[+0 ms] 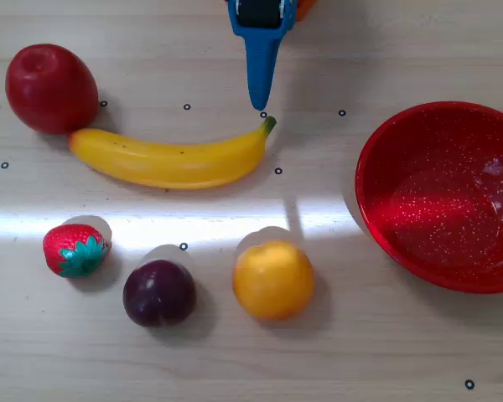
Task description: Put the banana in the red bowl.
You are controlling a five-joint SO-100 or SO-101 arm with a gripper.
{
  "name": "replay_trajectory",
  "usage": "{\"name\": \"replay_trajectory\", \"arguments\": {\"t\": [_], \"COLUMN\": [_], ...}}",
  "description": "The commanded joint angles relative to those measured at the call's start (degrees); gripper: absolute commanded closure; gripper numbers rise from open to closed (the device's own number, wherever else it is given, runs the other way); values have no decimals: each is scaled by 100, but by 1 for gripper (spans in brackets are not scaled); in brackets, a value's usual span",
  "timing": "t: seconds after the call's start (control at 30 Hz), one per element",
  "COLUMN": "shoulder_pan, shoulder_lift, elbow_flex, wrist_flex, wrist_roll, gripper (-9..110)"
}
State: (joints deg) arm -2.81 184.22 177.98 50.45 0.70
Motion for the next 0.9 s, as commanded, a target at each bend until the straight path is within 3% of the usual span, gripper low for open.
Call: {"name": "replay_trajectory", "arguments": {"t": [0.0, 0.47, 0.87], "shoulder_pan": [114, 141, 132], "shoulder_lift": [88, -9, -1811], "elbow_flex": [70, 26, -1740], "wrist_flex": [0, 0, 580], "wrist_roll": [70, 202, 211], "gripper": [101, 101, 101]}}
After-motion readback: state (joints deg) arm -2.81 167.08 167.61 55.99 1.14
